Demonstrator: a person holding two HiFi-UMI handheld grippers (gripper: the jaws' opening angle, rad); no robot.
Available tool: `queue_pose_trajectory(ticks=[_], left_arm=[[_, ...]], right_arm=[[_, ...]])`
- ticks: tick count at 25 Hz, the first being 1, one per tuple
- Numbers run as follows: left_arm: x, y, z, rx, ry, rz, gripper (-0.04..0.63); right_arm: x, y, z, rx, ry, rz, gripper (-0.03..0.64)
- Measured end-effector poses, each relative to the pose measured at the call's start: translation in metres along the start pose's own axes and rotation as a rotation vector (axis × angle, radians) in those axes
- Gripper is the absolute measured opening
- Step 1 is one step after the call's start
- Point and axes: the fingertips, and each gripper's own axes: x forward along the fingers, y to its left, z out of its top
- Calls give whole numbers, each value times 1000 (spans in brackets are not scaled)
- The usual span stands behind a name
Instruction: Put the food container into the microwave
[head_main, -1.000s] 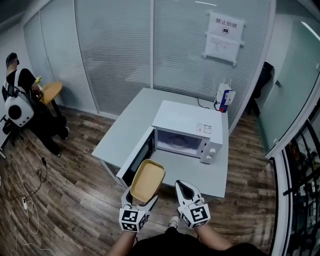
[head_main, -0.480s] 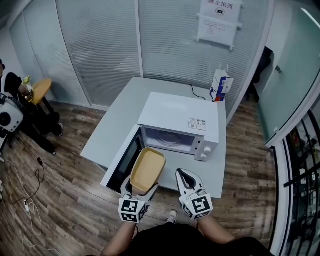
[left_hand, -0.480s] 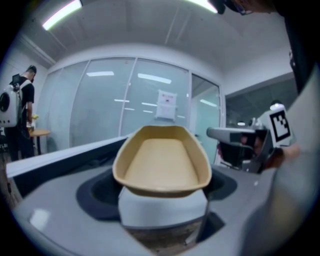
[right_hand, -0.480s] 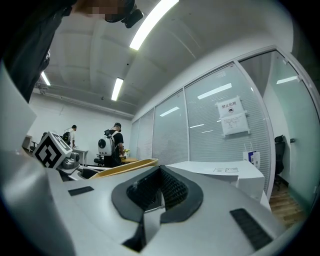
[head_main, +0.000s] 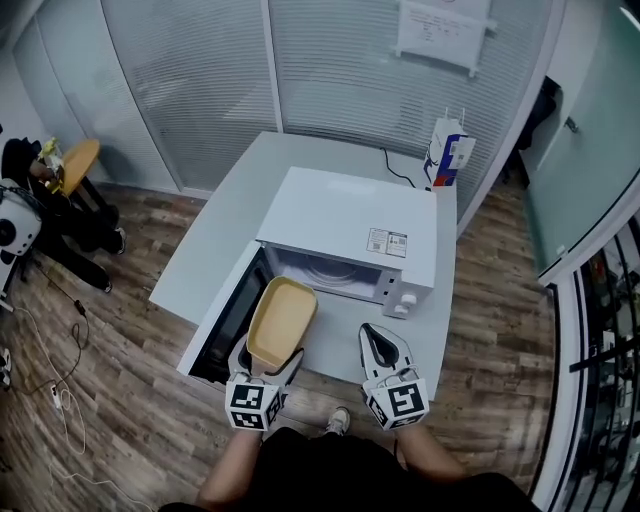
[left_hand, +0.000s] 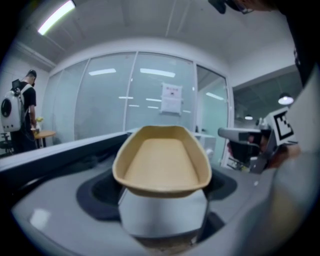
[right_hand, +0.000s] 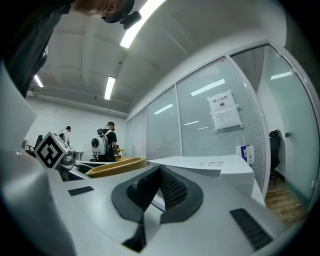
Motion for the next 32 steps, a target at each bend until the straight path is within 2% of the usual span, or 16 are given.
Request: queue_pose_trajectory(ticks=[4, 7, 21, 26, 32], left_arm=[[18, 13, -2, -40, 7, 33, 483], [33, 16, -7, -43, 22, 35, 483], [110, 16, -47, -82, 115, -39, 483], [139, 19, -57, -78, 133, -51, 483], [169, 24, -66, -37, 155, -36, 485]], right_arm=[[8, -8, -12, 10, 21, -1, -2], [16, -13, -24, 13, 47, -7, -2], [62, -39, -65, 6, 126, -31, -2], [79, -48, -81, 14, 147, -44, -2], [96, -54, -102, 13, 170, -49, -2]])
